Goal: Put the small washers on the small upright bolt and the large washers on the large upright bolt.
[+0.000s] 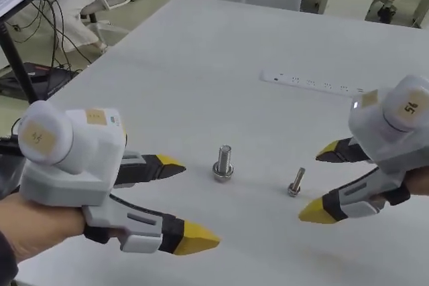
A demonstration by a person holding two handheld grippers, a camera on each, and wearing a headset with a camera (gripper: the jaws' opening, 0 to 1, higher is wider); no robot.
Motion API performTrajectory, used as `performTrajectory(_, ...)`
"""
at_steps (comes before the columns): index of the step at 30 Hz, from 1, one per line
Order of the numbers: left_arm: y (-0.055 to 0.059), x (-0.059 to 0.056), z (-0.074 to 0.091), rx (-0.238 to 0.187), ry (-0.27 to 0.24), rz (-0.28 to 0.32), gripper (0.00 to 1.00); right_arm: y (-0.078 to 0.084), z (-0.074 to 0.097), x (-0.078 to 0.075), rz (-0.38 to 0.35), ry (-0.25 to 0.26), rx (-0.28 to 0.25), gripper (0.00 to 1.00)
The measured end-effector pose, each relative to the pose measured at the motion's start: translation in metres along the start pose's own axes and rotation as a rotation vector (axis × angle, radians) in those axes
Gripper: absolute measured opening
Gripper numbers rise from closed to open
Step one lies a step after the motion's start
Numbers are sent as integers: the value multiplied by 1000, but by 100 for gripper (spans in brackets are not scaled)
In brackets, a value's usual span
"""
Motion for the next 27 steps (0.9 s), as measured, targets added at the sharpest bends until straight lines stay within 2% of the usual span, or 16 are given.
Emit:
performTrajectory(8, -3, 0, 4, -10, -3, -6, 74, 5, 16, 13, -33, 43, -49, 69)
performTrajectory(14, -9, 0, 10, -28, -11, -11, 74, 8, 28, 27, -70, 81, -107, 69)
performTrajectory(19, -12, -1, 14, -45, -18, -16, 75, 14, 31, 40, -93, 93, -147, 70)
performTrajectory(23, -12, -1, 17, -52, -24, -14, 77, 20, 33, 49, -121, 126, -176, 73)
performTrajectory(27, -9, -3, 19, -53, -28, -11, 77, 24, 37, 55, -158, 154, -228, 75)
Point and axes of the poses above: the centre of the closed fingertips' face, and the gripper's own axes: z roughly backward along the fingers, x roughly to its left, y roughly out of its underside, the point moved 10 cm from there along z, roughly backward along the fingers, and after that the axes turned 9 degrees about x, right-handed, at the moved point
